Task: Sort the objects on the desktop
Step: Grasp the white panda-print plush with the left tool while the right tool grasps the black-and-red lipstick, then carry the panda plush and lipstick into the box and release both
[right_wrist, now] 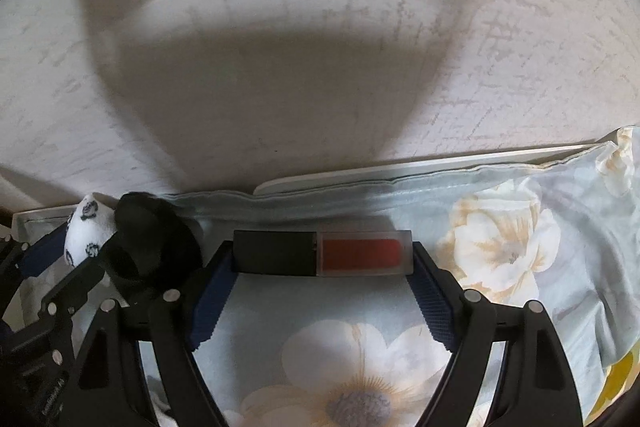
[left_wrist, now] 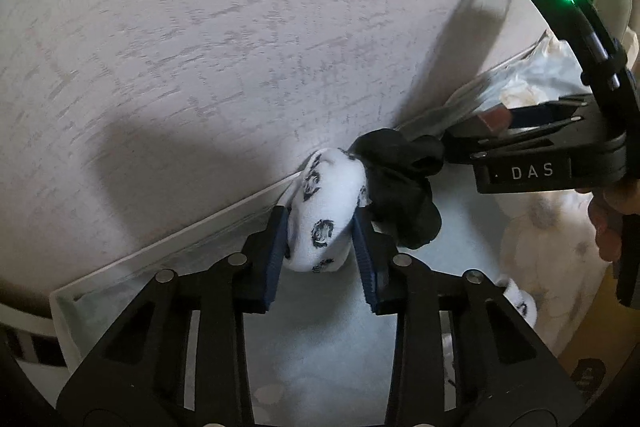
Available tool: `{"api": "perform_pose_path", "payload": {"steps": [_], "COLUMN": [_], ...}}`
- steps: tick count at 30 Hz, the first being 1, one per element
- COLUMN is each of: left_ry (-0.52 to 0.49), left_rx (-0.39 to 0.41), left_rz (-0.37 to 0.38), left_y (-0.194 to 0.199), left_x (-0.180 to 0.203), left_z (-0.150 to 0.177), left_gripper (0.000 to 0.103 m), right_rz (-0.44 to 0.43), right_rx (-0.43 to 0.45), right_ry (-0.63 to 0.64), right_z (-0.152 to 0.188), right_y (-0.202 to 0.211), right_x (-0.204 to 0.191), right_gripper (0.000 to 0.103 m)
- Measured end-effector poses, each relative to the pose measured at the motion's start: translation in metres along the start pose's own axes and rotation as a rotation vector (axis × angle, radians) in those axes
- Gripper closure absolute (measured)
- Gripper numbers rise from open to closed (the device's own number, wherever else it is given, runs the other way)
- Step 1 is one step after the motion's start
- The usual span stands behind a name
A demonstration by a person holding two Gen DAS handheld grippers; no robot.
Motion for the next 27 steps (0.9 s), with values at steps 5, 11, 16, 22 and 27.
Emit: {"api": "perform_pose_path", "payload": {"steps": [5,11,16,22,27], "left_ry": [0.007,-0.017,-0.032,-0.06,-0.068], "left_rx": [0.005,0.019,0.029,0.051,0.055], "left_rz": [0.019,0.019,0.018,0.041,0.064], "left_y": [0.015,0.045,0.082,0.138,0.179], "left_x": [0.006,0.013,0.018,0.057,0.09], "left_z": [0.004,-0.001,-0.008,-0.015,0.004], "left_gripper": [0.078,0.078,0.078,0.078,0.078], "right_rz": [-0.016,-0.047,-0.116,-0.2,-0.27], "right_rx": [0.02,0.026,0.033,0.135,0.166], "right_ry": [0.01,0.031,0.068,0.189,0.31], "right_z": [-0.003,-0.005,0.0,0.037,0.073], "right_y": [0.013,0.034,0.071,0.158,0.212], "right_x": [0.002,0.005,0.009,0.021,0.036], "right_gripper": [0.023,0.023,0.023,0.023,0.023]}}
Point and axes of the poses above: each gripper's, at about its wrist camera, not at the fingertips, and y roughly against the way its jaws point, x to its right, z to its underside, the point moved 5 cm from there along -y, roughly the way its jaws point, and after that the axes turned 13 degrees about z, right-handed, at the moved point
